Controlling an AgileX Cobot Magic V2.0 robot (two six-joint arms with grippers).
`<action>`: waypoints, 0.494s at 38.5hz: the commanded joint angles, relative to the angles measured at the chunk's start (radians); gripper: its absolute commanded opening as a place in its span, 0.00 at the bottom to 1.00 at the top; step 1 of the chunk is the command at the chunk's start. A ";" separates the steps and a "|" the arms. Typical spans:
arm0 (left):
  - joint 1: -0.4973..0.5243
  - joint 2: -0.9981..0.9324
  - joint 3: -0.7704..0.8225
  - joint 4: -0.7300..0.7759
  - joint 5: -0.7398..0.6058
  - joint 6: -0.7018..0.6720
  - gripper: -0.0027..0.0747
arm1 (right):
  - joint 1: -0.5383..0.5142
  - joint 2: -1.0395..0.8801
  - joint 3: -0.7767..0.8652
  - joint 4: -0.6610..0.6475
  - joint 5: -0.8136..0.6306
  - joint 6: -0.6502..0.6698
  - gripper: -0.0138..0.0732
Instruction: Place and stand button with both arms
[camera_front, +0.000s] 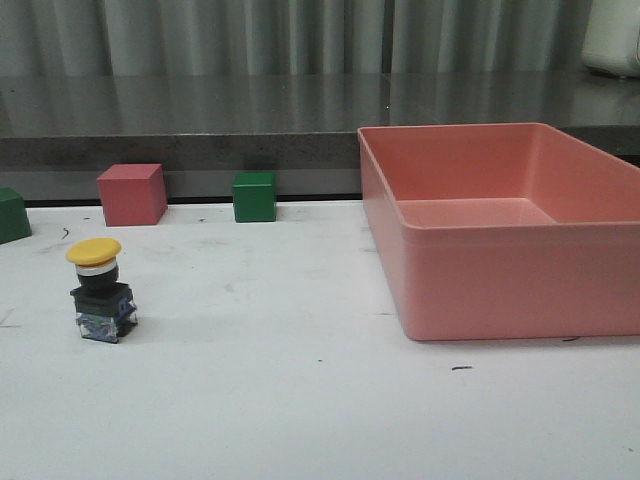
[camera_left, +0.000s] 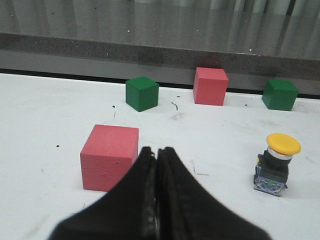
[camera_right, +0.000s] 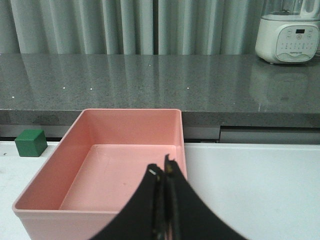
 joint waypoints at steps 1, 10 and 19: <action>0.001 -0.025 0.010 -0.010 -0.135 -0.010 0.01 | -0.004 0.010 -0.024 -0.020 -0.084 -0.004 0.09; 0.001 -0.025 0.007 -0.010 -0.123 -0.010 0.01 | -0.004 0.010 -0.024 -0.020 -0.084 -0.004 0.09; 0.001 -0.025 0.007 -0.010 -0.123 -0.010 0.01 | -0.004 0.010 -0.024 -0.020 -0.084 -0.004 0.09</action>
